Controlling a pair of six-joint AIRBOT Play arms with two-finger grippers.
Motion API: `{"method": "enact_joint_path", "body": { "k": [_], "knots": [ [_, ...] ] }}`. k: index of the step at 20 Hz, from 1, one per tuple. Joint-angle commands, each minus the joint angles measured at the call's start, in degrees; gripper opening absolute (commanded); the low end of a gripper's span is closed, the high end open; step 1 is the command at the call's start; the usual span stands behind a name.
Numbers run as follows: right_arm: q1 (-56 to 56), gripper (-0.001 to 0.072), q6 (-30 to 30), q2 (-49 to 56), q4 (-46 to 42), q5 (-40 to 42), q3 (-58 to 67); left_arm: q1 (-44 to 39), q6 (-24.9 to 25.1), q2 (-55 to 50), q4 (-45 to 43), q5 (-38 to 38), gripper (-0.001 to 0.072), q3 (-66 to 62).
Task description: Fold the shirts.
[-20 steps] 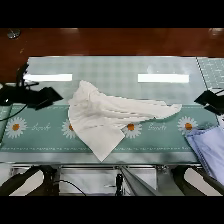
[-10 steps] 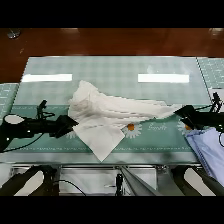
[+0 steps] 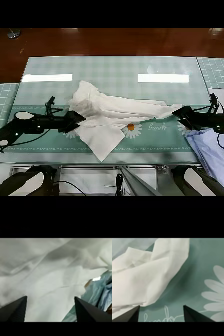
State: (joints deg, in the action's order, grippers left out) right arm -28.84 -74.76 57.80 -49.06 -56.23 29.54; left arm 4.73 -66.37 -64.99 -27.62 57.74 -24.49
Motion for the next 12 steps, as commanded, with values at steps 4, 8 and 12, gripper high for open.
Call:
{"method": "enact_joint_path", "body": {
  "k": [4,8,12],
  "knots": [
    [0.07,0.0617,0.52,-0.04,-2.05,0.13,-0.02,11.74,1.18,-0.59,-8.87,11.76,0.0702,-0.37],
    [0.09,0.0616,0.5,-0.02,-2.03,1.29,-0.02,5.62,1.66,-1.55,-5.51,6.1,0.0702,3.04],
    [0.09,0.0616,0.52,-0.02,-2.03,1.2,-0.02,-3.58,4.39,-4.04,4.37,-2.54,0.0702,2.56]
  ]
}}
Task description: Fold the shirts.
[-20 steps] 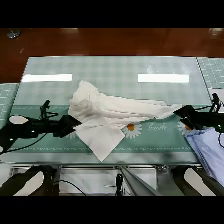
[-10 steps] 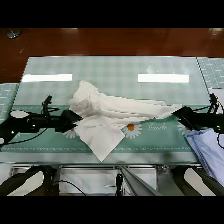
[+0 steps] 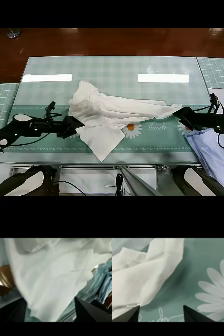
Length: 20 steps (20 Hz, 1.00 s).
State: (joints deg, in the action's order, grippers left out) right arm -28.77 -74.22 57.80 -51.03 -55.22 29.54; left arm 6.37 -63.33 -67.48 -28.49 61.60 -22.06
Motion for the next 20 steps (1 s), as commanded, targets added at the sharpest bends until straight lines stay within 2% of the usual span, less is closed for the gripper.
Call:
{"method": "enact_joint_path", "body": {
  "k": [1,3,4,5,9,16,17,18,20],
  "knots": [
    [0.02,0.0617,-0.02,-0.02,-0.04,0.2,-0.02,-7.02,1.36,-2.62,5.73,-7.17,0.0701,-0.5],
    [0.02,0.0616,0.0,-0.04,-0.11,0.15,-0.02,-8.55,1.36,-3.78,6.27,-7.13,0.0693,-2.51],
    [0.02,0.0616,0.0,-0.02,-0.09,0.15,-0.02,-8.52,1.38,-3.8,6.27,-6.93,0.0412,-3.61],
    [0.02,0.0616,0.07,-0.02,-0.09,0.48,-0.02,-8.46,2.6,-3.78,6.32,-6.56,0.0032,-4.94],
    [0.02,0.0616,0.24,2.45,1.09,2.56,1.97,-8.48,2.82,-3.76,6.29,-4.59,0.0026,-10.01],
    [3.32,0.0613,0.42,19.56,3.61,0.81,12.37,-8.52,2.82,-3.76,6.29,-4.59,0.0026,-11.26],
    [5.16,0.0545,0.52,21.59,3.58,1.05,13.66,-8.52,2.58,-3.76,6.8,-4.59,0.0026,-11.32],
    [6.91,0.0403,0.52,23.17,3.63,0.83,15.37,-8.13,2.62,-3.74,8.59,-4.02,0.0026,-11.85],
    [10.32,0.0026,0.85,25.09,3.3,-0.48,20.35,-6.99,2.67,-3.69,10.6,-2.03,0.0026,-16.0]
  ]
}}
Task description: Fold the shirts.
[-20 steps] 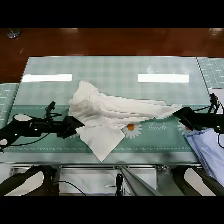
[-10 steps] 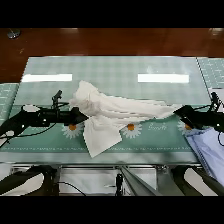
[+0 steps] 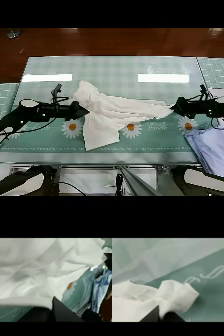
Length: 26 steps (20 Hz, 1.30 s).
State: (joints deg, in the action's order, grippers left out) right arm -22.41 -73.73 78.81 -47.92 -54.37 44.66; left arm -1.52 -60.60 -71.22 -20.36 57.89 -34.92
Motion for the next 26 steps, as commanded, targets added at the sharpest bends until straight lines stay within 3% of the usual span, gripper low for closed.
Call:
{"method": "enact_joint_path", "body": {
  "k": [1,5,8,10,12,19,22,26],
  "knots": [
    [5.29,0.0023,0.35,4.17,0.0,-1.81,8.28,1.05,-0.07,0.15,2.45,2.08,0.0026,-6.38],
    [8.0,0.0023,-2.45,3.39,-0.83,-12.52,34.49,2.32,-3.41,0.72,2.86,4.46,0.0025,-31.19],
    [7.39,0.0022,-6.32,0.02,-1.16,-14.84,60.5,3.3,-5.35,1.62,0.28,-1.05,0.0025,-57.94],
    [6.73,0.0022,-7.58,-4.83,-6.93,-16.46,74.9,4.87,-13.92,2.69,-12.41,-5.86,0.0024,-74.05],
    [6.75,0.0022,-8.46,-12.76,-13.14,-14.93,78.36,6.27,-19.06,4.52,-24.15,-3.61,0.0024,-86.18],
    [6.82,0.0023,-8.87,-39.76,-25.4,-23.02,70.16,6.51,-22.32,27.61,-47.71,5.44,0.0024,-80.61],
    [6.84,0.0023,-9.73,-45.18,-26.58,-25.75,69.4,6.51,-22.67,33.73,-51.08,10.78,0.0024,-80.19],
    [7.39,0.0023,-10.38,-47.52,-27.02,-28.57,68.48,6.54,-25.73,35.5,-51.08,23.76,0.0025,-80.13]
  ]
}}
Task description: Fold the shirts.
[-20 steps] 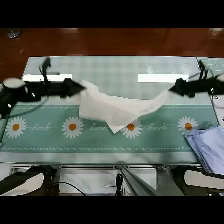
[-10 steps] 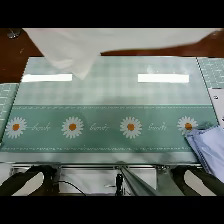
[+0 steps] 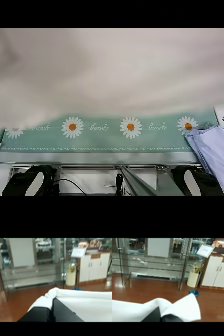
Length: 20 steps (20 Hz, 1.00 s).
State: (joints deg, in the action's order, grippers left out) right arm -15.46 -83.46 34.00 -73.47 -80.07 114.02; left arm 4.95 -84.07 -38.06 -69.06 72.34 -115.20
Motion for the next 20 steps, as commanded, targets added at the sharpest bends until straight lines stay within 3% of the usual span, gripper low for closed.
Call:
{"method": "enact_joint_path", "body": {
  "k": [1,6,12,16,20],
  "knots": [
    [1.07,0.0023,-1.03,-2.82,-1.51,-3.91,-2.51,0.13,-2.86,2.25,-2.36,11.39,0.0025,1.11],
    [2.08,0.0023,-0.92,-2.4,0.44,-3.87,-23.15,0.15,-5.18,0.66,-0.44,11.69,0.0025,19.17],
    [2.12,0.0023,6.4,10.19,13.11,11.39,-47.1,0.13,-5.14,-12.35,-0.37,-9.01,0.0025,43.32],
    [2.12,0.0023,15.26,29.22,25.22,23.06,-47.89,0.02,-5.14,-28.65,3.69,-19.74,0.0025,43.06],
    [2.12,0.0022,15.65,48.81,31.43,27.96,-38.82,0.02,-5.16,-44.22,11.76,-25.09,0.0026,38.34]
  ]
}}
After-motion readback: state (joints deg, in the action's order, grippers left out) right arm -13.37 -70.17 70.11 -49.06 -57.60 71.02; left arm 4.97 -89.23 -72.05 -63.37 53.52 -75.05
